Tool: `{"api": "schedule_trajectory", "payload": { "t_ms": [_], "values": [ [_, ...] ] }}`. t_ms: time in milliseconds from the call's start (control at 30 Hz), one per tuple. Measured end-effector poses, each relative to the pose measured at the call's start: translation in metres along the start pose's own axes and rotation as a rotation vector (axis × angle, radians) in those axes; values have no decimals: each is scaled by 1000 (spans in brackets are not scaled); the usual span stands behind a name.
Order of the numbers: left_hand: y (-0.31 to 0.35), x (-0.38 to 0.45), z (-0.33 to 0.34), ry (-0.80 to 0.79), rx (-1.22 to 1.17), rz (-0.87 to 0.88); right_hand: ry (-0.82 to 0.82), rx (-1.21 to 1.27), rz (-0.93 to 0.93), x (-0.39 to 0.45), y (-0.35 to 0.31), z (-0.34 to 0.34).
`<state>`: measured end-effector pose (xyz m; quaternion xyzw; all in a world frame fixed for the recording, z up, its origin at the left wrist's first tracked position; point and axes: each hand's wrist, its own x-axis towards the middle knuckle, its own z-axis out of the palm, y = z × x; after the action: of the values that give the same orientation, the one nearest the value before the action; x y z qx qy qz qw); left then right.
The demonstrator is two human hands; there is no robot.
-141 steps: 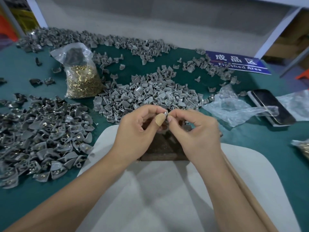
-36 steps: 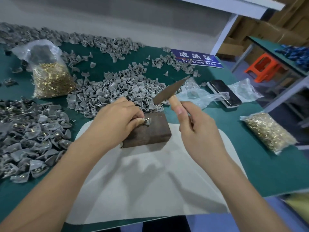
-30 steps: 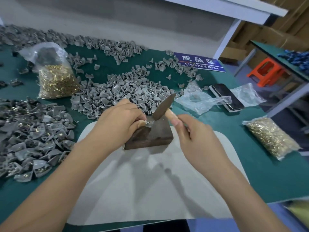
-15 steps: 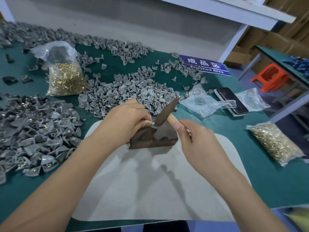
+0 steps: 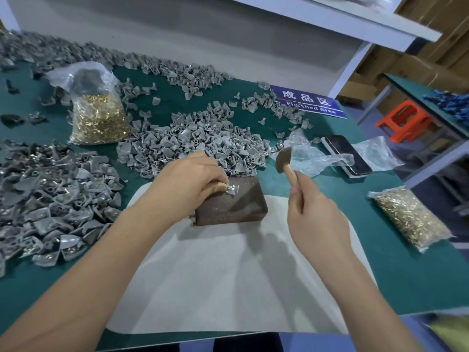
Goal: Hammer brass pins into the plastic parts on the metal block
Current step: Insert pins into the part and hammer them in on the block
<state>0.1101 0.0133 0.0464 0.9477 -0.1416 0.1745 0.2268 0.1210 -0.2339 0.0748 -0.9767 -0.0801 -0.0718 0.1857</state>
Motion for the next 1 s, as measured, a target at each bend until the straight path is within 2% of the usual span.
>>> {"api": "schedule_trajectory", "payload": {
  "t_ms": [167,267,433,567,733,867,1000],
  "values": [
    [1,0,1,3,19,-2,-77,-97,105,-9,14,21],
    [1,0,2,-5,17,-12,-91,-226,89,-11,12,30],
    [1,0,2,-1,20,-25,-64,-146,114,-1,11,30],
    [3,-1,2,11,29,-25,99,88,-21,0,-11,34],
    [11,-5,-9,5,1,-48,29,279,-272,4,-40,45],
    [9,-36,-29,186,21,-93,49,378,-422,7,-63,51],
    [-8,-83,-39,353,-20,-282,-72,390,-585,5,-107,68]
  ]
}}
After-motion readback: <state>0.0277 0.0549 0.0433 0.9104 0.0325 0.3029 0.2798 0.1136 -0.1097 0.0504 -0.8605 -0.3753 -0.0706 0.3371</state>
